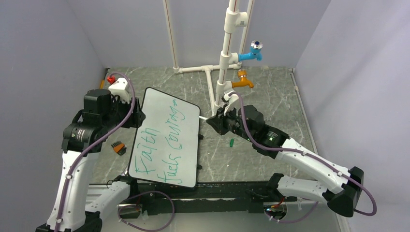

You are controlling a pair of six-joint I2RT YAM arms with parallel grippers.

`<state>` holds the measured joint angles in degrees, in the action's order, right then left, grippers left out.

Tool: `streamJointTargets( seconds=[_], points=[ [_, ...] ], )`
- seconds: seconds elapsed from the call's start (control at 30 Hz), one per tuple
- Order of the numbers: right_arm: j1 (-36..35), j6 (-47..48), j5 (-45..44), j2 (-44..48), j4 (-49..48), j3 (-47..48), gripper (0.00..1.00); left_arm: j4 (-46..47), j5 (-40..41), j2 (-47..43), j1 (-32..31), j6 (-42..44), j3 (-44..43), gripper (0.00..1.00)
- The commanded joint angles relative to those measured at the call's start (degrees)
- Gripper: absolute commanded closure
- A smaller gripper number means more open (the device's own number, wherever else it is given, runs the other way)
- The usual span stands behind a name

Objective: Write a sentence on the whiteboard
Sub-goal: Pick up the pen cap from the center of the board.

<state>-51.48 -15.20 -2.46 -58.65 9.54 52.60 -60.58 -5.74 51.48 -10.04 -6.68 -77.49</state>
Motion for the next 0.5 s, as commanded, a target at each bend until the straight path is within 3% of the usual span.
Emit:
streamJointTargets(
  seconds=[0.0,0.3,0.47],
  points=[
    [-0.6,-0.4,-0.1,3.7,4.0,3.6,1.0,3.9,-6.0,-1.4,-1.3,0.1,-1.2,0.39],
    [-0.8,-2.5,-8.0,11.6,13.9,3.5,1.0,14.5,-11.5,0.5,-9.8,-2.5,4.1,0.37],
    [-0.8,-4.9,-14.9,15.1,19.7,2.9,1.0,19.3,-8.9,4.3,-19.1,-4.0,5.7,0.35]
  ],
)
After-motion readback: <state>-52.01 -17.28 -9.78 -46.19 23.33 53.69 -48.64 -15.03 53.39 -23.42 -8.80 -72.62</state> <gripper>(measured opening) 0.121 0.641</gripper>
